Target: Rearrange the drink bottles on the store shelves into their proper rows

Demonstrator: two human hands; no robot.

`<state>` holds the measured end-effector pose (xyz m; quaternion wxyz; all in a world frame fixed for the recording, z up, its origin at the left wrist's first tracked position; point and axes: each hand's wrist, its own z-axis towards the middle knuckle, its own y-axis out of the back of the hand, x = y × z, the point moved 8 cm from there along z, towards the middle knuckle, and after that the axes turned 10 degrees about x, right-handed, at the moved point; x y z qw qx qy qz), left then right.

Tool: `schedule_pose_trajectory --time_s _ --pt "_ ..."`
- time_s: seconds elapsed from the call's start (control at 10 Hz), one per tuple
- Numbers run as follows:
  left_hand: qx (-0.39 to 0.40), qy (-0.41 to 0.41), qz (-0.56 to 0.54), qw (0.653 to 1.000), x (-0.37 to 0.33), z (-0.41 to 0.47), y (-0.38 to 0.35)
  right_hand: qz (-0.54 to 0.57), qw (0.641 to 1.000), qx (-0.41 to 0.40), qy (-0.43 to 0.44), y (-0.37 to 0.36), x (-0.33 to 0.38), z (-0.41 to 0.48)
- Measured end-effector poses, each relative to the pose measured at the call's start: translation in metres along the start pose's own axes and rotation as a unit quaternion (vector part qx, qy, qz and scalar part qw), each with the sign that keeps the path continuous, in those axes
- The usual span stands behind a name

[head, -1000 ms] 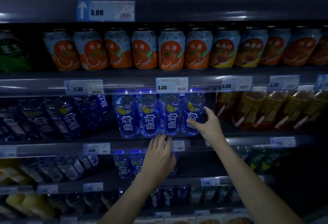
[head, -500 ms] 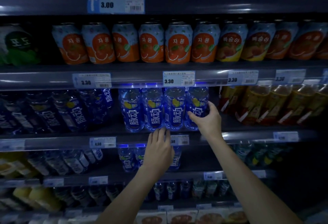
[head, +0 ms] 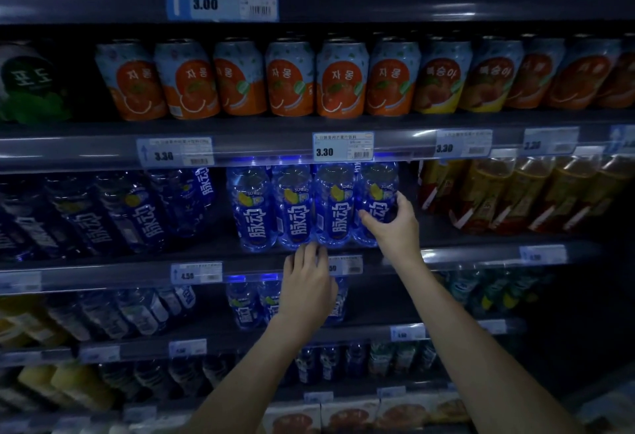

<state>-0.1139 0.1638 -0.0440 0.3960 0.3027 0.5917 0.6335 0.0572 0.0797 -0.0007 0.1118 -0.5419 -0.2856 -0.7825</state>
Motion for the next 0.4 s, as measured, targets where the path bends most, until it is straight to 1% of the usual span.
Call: schedule_pose_trajectory --time_s 0.1,0.2,0.4 --pt "-0.001 -0.007 -0.01 1.0 0.0 -0.002 0.002 -0.01 1.0 -0.015 -0.019 0.003 -0.003 -0.004" --pt "-0.007 -0.01 -0.027 1.0 0.004 -0.003 0.003 -0.015 0.999 -0.013 -0.03 0.004 -0.01 -0.008" --pt "-0.019 -0.005 -0.057 0.998 0.016 -0.01 0.015 -0.051 0.997 -0.018 -0.048 0.004 -0.003 -0.03"
